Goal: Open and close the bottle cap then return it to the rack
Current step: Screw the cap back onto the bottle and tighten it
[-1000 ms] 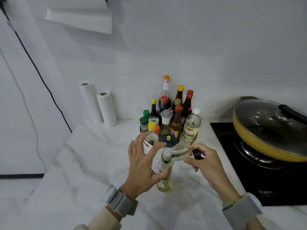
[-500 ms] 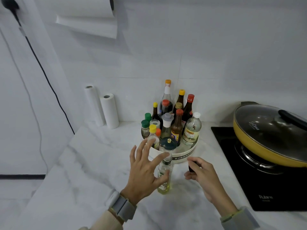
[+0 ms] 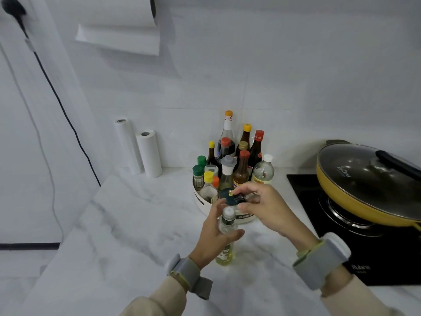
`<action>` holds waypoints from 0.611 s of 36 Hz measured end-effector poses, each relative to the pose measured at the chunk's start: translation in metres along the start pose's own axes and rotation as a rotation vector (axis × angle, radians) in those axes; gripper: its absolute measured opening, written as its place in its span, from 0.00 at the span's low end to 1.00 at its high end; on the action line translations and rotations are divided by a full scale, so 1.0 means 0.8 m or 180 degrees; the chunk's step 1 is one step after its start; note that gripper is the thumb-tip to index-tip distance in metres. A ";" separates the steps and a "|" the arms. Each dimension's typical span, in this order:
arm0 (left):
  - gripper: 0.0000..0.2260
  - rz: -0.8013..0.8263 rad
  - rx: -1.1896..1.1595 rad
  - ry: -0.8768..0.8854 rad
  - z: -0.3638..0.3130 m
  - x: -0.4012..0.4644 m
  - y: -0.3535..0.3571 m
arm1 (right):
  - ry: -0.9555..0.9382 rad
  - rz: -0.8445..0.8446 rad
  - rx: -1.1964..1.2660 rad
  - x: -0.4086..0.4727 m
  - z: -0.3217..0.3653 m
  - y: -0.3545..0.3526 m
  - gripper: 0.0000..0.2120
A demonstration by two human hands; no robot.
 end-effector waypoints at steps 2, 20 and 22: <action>0.24 0.0022 -0.0071 0.0024 0.004 0.003 0.003 | -0.0084 0.0210 -0.0429 0.007 0.011 0.009 0.16; 0.11 -0.0193 -0.0532 0.0051 0.013 0.004 0.006 | -0.0423 0.1129 -0.1976 0.028 0.038 0.044 0.19; 0.11 -0.0192 -0.0536 0.0050 0.013 0.004 0.006 | -0.0411 0.1173 -0.2000 0.029 0.037 0.047 0.19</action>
Point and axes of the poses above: each hand's wrist, its own x-axis towards the middle knuckle, its own y-axis out of the palm, z = x × y, the point moved 10 cm from there along x, towards the middle knuckle, and after that the axes turned 3 degrees about z, right-handed, at the moved point
